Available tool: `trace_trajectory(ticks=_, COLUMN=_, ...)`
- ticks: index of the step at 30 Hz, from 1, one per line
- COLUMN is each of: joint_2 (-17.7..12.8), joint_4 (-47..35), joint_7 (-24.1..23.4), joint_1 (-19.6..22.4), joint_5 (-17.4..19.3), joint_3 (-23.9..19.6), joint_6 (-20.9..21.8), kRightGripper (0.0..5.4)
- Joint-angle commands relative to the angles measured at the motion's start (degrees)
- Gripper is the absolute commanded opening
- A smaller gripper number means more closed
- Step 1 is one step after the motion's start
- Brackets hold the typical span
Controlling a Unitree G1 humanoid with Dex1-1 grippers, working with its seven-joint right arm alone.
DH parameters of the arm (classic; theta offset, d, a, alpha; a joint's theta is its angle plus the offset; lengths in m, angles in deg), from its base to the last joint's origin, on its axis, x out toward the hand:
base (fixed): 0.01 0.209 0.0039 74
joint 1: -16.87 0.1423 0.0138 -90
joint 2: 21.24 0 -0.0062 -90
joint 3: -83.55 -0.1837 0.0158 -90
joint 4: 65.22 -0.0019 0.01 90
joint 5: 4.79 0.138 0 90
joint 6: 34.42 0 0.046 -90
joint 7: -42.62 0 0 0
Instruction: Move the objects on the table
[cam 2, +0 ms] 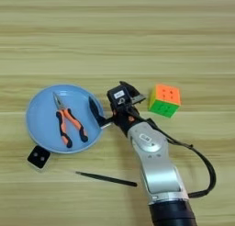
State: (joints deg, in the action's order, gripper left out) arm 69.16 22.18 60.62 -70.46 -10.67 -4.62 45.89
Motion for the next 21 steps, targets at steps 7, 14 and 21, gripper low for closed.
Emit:
trace_trajectory(ticks=7, joint_2=-2.2, joint_4=-4.0, joint_7=0.4, joint_1=3.4, joint_5=-2.6, joint_3=0.9, joint_6=-2.2, kRightGripper=5.37)
trace_trajectory(ticks=14, joint_2=-2.3, joint_4=-3.6, joint_7=0.0, joint_1=3.9, joint_5=-3.9, joint_3=0.9, joint_6=-4.9, kRightGripper=5.37)
trace_trajectory(ticks=21, joint_2=-2.6, joint_4=-2.0, joint_7=-1.1, joint_1=4.9, joint_5=-5.2, joint_3=0.6, joint_6=-8.0, kRightGripper=5.37)
